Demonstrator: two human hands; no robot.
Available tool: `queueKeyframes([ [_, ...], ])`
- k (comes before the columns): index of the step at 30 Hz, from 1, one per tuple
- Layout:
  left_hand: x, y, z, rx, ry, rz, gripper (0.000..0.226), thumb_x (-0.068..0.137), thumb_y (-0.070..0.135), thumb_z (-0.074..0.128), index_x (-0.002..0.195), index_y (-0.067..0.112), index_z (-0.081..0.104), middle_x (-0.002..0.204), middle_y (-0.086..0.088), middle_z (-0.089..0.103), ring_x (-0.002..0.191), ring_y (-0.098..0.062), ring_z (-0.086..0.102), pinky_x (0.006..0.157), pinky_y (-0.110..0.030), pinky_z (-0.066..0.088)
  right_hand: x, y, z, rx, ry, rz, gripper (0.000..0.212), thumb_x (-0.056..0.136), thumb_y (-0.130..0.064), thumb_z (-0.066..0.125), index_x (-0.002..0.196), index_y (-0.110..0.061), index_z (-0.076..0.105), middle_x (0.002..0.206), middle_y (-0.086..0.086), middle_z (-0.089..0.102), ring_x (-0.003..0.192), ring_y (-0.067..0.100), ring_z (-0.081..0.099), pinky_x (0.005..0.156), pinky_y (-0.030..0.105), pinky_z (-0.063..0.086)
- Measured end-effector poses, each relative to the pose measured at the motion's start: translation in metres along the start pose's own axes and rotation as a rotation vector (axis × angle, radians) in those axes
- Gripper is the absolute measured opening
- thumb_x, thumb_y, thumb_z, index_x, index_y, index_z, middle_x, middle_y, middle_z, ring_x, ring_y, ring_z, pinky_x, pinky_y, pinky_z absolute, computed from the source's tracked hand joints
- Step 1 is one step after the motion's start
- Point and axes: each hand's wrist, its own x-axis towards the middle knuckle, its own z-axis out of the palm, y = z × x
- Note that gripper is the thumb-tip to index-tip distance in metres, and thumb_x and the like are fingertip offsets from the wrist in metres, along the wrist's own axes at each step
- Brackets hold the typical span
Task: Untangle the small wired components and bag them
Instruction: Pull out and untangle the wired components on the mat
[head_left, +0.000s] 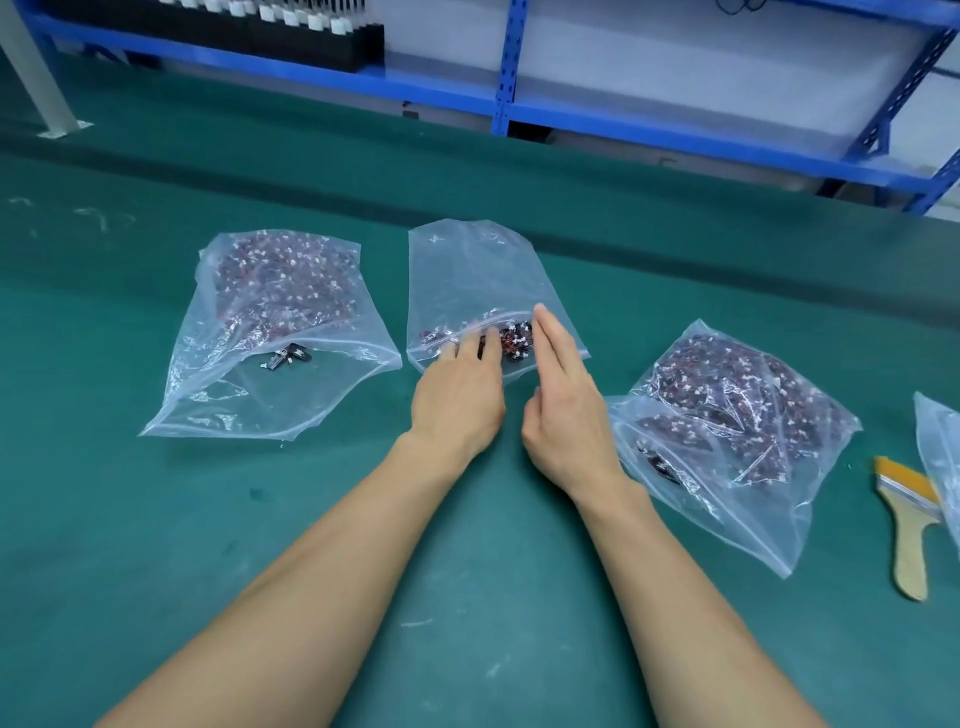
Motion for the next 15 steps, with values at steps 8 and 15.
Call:
queueKeyframes([
  [8,0.013,-0.005,0.001,0.004,0.095,-0.048,0.021,0.1,0.021,0.052,0.119,0.017,0.061,0.12,-0.007,0.061,0.108,-0.031,0.059,0.071,-0.039,0.043,-0.001,0.01,0.003,0.037,0.09,-0.014,0.029,0.081,0.003,0.056,0.102,-0.015,0.063,0.124,-0.003,0.049,0.079,0.017,0.058,0.068,0.039,0.051],
  [15,0.008,-0.015,-0.006,-0.171,0.18,0.06,0.021,0.1,0.022,0.052,0.113,0.019,0.068,0.111,-0.002,0.067,0.1,-0.031,0.062,0.08,-0.045,0.051,-0.001,0.012,0.006,0.085,0.014,0.053,0.044,0.087,-0.003,0.057,0.129,-0.013,0.061,0.124,0.001,0.06,0.101,0.023,0.063,0.091,0.043,0.051],
])
